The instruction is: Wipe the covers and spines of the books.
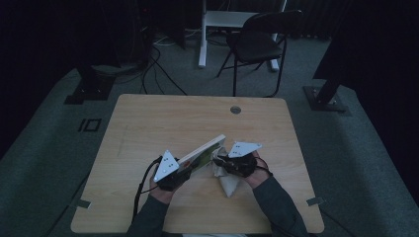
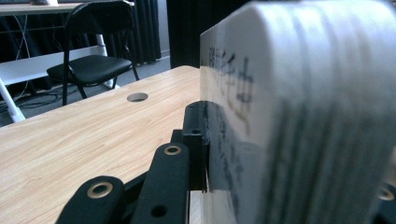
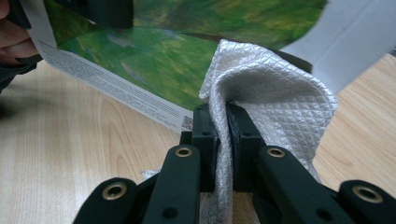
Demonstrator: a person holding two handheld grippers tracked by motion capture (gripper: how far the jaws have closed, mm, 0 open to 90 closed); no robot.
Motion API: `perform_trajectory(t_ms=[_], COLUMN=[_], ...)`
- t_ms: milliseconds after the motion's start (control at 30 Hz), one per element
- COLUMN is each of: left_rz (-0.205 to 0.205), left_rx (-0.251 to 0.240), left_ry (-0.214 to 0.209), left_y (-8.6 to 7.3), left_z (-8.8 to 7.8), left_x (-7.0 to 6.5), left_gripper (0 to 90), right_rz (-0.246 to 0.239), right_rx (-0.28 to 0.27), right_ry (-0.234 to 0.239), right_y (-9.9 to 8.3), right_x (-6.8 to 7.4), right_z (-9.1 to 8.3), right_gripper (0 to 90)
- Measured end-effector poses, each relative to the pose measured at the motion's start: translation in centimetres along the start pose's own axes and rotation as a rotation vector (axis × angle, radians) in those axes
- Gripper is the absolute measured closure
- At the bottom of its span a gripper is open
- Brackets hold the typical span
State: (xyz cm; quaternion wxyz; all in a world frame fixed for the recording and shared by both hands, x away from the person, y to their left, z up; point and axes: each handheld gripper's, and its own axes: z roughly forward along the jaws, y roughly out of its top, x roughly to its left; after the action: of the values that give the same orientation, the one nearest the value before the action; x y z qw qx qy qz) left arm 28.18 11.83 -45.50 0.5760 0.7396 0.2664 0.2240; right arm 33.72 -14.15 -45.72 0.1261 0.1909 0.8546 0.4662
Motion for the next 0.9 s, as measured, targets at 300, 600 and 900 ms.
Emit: perform_trajectory(t_ms=[300,600,900], left_rz=[-0.001,-0.003,-0.005], left_rx=[-0.001,-0.003,-0.001], left_ry=[0.002,0.003,0.007], left_y=[0.0,0.0,0.0], left_z=[0.0,-0.1,0.0], left_x=[0.0,0.0,0.0], left_gripper=[77.9,77.9,77.9], right_rz=[-0.013,-0.021,-0.029], right_rx=[0.000,0.002,0.002], right_ry=[0.014,0.029,0.043], right_y=[0.3,0.4,0.6], right_x=[0.5,1.0,1.5], right_z=[0.2,0.5,0.9], right_gripper=[83.2,83.3,83.2])
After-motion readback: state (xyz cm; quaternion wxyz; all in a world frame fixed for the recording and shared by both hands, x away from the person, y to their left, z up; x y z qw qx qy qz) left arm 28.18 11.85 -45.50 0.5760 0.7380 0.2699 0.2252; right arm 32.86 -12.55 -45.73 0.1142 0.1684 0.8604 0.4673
